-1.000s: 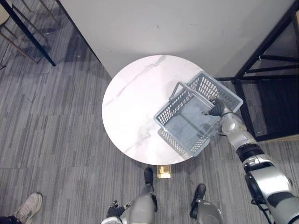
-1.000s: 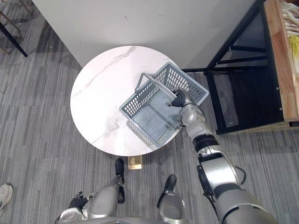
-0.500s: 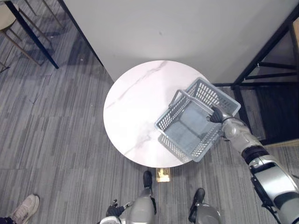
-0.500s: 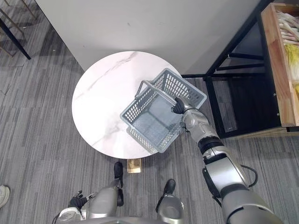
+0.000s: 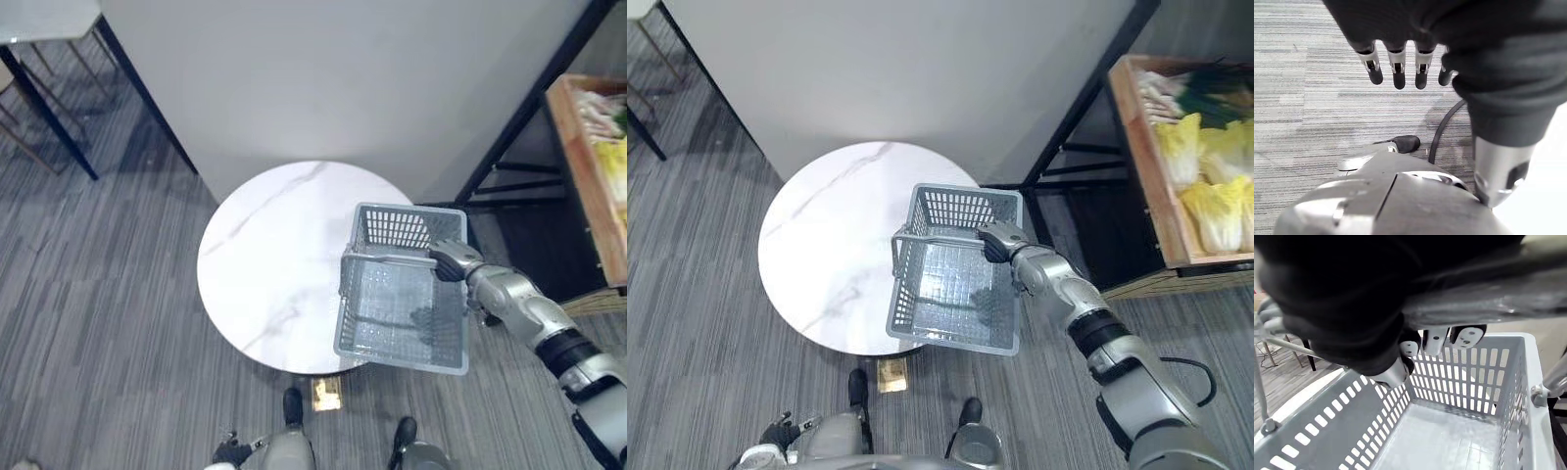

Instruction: Pick vegetable in the basket

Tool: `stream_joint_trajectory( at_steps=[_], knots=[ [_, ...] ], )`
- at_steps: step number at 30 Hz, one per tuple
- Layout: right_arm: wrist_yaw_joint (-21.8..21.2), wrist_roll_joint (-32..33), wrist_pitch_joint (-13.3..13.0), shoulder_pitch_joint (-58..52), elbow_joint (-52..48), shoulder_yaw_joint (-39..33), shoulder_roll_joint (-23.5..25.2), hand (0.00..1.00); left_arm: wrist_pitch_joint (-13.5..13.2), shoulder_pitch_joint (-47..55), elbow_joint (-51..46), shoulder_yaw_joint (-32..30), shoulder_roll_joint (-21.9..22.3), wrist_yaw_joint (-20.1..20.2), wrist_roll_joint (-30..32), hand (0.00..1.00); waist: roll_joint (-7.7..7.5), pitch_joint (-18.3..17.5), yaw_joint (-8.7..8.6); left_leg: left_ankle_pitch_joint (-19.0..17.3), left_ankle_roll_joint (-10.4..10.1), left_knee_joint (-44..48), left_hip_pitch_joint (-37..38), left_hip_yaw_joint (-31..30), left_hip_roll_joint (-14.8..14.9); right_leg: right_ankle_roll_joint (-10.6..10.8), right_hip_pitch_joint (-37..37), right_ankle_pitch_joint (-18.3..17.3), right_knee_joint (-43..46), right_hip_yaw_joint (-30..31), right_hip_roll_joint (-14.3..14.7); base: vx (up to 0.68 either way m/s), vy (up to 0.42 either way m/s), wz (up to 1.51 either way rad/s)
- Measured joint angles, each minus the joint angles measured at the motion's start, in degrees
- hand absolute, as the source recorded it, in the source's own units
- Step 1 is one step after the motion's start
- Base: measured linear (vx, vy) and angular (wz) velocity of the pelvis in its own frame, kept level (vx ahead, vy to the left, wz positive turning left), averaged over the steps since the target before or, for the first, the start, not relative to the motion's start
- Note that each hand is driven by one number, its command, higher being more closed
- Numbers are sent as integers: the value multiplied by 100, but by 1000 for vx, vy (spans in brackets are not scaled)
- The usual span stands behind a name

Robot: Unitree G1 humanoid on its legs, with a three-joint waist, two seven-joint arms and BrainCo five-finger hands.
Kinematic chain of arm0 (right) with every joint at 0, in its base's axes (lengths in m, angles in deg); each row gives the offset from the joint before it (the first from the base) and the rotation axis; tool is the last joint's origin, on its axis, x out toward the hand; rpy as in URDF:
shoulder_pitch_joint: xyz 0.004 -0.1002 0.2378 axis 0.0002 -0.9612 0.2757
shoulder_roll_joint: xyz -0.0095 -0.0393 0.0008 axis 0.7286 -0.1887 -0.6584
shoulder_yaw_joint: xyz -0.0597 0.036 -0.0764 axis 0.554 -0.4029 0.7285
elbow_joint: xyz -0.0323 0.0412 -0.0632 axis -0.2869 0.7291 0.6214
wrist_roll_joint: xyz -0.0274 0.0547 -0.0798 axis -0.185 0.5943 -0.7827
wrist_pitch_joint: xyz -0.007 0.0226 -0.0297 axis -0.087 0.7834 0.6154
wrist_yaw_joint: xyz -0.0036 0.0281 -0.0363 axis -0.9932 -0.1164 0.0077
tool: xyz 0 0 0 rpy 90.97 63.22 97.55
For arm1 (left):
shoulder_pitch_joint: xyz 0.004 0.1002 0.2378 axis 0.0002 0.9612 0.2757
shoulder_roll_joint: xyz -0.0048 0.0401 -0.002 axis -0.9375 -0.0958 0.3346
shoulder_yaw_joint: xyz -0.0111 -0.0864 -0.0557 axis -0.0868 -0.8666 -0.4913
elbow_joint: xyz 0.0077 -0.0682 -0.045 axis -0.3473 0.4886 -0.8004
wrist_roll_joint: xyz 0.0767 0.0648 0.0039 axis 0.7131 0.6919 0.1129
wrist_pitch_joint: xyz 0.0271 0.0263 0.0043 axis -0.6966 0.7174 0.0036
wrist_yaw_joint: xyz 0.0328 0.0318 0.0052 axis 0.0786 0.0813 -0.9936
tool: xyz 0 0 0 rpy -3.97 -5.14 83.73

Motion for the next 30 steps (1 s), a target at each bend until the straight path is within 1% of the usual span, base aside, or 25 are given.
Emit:
stream_joint_trajectory(
  at_steps=[4,6,11,14,15,17,18,19,21,22,23,24,25,26,27,28,29,30],
  knots=[
    [1,221,-63,-107,-393,-18,-79,100,12,56,19,-77,29,5,2,0,22,-143,-67,-16,-12,0,57,113,68,-19,-17,31,-41,145,76,-50,-5,-17],
    [1,336,-101,-168,-508,-17,-79,100,12,116,14,-126,67,9,2,0,32,-242,-59,-21,-18,0,63,216,96,-30,-65,92,-100,270,108,-33,0,-26],
    [-90,724,-188,-401,-638,-17,-104,100,31,263,7,-402,182,99,1,0,51,-329,-40,-75,-21,40,238,331,114,-29,32,108,-83,376,123,-1,0,-14],
    [-161,877,-246,-860,-794,-152,-299,100,84,267,-24,-491,209,161,-15,0,32,-363,-17,-133,-6,44,254,296,101,0,-35,68,186,395,71,22,22,9],
    [-168,880,-248,-1094,-851,-327,-314,100,87,271,-41,-496,214,164,-21,0,26,-360,-22,-181,20,44,277,268,77,42,-114,41,447,416,12,-6,50,16],
    [-202,879,-235,-1385,-862,-519,-337,100,91,299,-36,-481,202,172,-13,0,45,-347,-73,-217,76,45,364,244,76,45,-400,51,1157,625,-45,-18,75,5],
    [-212,880,-233,-1598,-1000,-669,-389,100,90,299,-41,-449,181,175,-11,0,29,-338,-76,-236,108,46,402,331,66,89,-633,177,1555,909,-52,-24,89,-15],
    [-212,879,-226,-1686,-1092,-749,-410,100,85,298,-43,-436,174,175,-7,0,26,-337,-75,-246,125,46,390,370,66,86,-750,286,1664,1035,-40,-35,122,-39],
    [-211,876,-195,-1820,-1353,-948,-417,100,83,288,-46,-434,149,177,-5,0,19,-331,-85,-318,232,134,265,685,76,38,-1103,864,1596,1346,51,-41,155,-74],
    [-211,875,-194,-1846,-1418,-955,-416,100,82,261,-48,-435,123,186,-1,0,14,-317,-95,-476,339,431,132,845,127,-50,-1131,1211,1301,1333,86,-69,188,-139],
    [-207,865,-199,-1852,-1532,-945,-397,100,79,245,5,-430,156,205,59,0,161,-269,-24,-677,563,725,55,1285,424,-427,-920,1645,581,1090,193,-67,146,-138],
    [-203,865,-200,-1845,-1596,-921,-396,100,77,243,26,-439,156,211,124,0,207,-230,-20,-712,627,775,60,1456,453,-653,-916,1387,825,761,130,-92,189,-150],
    [-200,865,-225,-1842,-1670,-902,-399,100,82,247,25,-438,127,213,229,0,176,-244,-92,-761,700,842,75,1738,456,-965,-904,776,1579,42,-132,-66,145,-97],
    [-196,865,-238,-1826,-1676,-901,-398,100,86,232,22,-437,107,221,259,0,172,-246,-83,-779,727,845,94,1893,456,-1017,-892,518,1938,-276,-273,-87,171,-132],
    [-196,859,-243,-1737,-1672,-858,-395,100,98,228,33,-430,67,228,269,0,167,-247,-45,-782,752,829,135,2235,481,-1155,-779,193,2470,-827,-512,-125,129,-147],
    [-193,842,-246,-1622,-1661,-751,-394,100,119,241,76,-417,27,228,280,0,168,-247,-31,-775,763,820,162,2564,528,-1231,-602,140,2811,-1252,-707,-139,90,-151],
    [-192,819,-249,-1565,-1654,-685,-394,100,127,240,121,-417,8,227,280,0,160,-252,-16,-772,768,820,169,2716,550,-1230,-517,141,2911,-1395,-791,-131,22,-150],
    [-193,793,-277,-1460,-1610,-594,-380,100,137,234,176,-421,-9,228,280,0,132,-269,13,-761,779,832,179,3064,604,-1229,-346,144,3021,-1649,-939,-137,-85,-155]
  ],
)
